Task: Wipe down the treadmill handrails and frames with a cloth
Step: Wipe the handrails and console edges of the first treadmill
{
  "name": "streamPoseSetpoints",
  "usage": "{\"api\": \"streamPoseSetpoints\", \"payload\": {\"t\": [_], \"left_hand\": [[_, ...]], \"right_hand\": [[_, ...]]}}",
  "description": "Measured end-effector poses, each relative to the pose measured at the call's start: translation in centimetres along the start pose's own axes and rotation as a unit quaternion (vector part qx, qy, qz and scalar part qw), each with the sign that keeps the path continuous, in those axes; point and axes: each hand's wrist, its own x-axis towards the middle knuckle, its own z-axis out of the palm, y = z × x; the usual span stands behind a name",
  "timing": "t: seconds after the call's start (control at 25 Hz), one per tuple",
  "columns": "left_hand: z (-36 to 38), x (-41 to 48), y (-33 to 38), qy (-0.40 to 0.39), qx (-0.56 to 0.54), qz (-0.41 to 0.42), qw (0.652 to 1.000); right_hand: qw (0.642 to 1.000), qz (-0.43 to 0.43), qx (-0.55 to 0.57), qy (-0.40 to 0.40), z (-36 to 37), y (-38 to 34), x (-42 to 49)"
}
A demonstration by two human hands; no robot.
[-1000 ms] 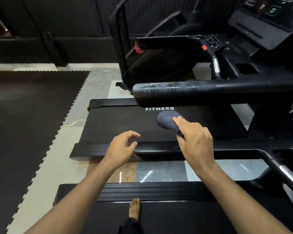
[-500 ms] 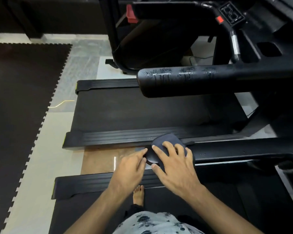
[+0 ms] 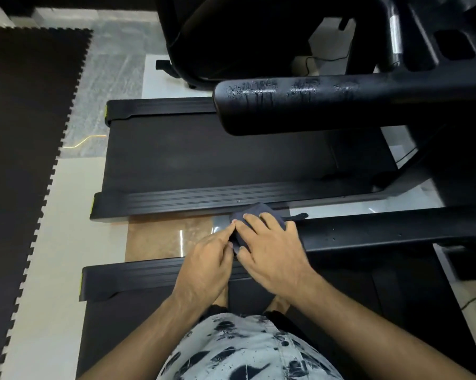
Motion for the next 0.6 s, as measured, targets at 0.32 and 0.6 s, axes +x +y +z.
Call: {"api": "streamPoseSetpoints", "payload": {"t": [0.32,0.6], "left_hand": [[0.1,0.1,1.1,0.013,0.017,-0.025,0.999],[1.3,0.8,2.1,-0.021,0.088,0.007,0.996]], "right_hand": [[1.0,0.028,-0.005,-0.009,0.0,0.4,0.5],[0.998,0.045,0.045,-0.014,0.0,2.3,0.5]]}}
